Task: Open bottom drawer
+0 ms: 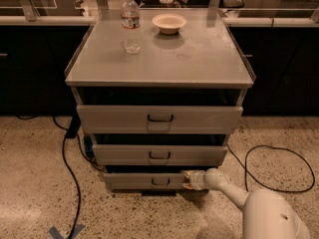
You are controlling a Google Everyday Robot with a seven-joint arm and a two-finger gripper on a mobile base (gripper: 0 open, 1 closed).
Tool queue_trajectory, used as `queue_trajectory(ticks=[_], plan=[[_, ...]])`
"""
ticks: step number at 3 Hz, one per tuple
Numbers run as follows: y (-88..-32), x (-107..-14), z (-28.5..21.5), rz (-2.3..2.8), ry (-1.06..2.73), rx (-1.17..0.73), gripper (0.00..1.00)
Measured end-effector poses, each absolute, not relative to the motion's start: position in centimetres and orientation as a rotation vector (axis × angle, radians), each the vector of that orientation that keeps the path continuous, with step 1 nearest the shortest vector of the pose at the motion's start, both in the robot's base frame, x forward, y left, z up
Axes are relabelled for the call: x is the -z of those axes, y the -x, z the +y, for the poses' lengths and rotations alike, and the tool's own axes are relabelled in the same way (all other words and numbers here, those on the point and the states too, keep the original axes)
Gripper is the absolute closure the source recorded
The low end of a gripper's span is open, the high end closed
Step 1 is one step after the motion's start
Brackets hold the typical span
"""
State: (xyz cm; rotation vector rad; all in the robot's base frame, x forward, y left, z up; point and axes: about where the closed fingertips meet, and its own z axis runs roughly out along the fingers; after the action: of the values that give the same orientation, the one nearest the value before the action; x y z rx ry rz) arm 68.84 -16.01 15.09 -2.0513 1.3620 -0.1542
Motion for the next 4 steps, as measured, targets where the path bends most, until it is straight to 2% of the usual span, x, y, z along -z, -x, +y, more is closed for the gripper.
queue_trajectory(ticks=[4], plan=[[-66.7,-15.1,-16.6,1.401,2.071,0.138,1.00]])
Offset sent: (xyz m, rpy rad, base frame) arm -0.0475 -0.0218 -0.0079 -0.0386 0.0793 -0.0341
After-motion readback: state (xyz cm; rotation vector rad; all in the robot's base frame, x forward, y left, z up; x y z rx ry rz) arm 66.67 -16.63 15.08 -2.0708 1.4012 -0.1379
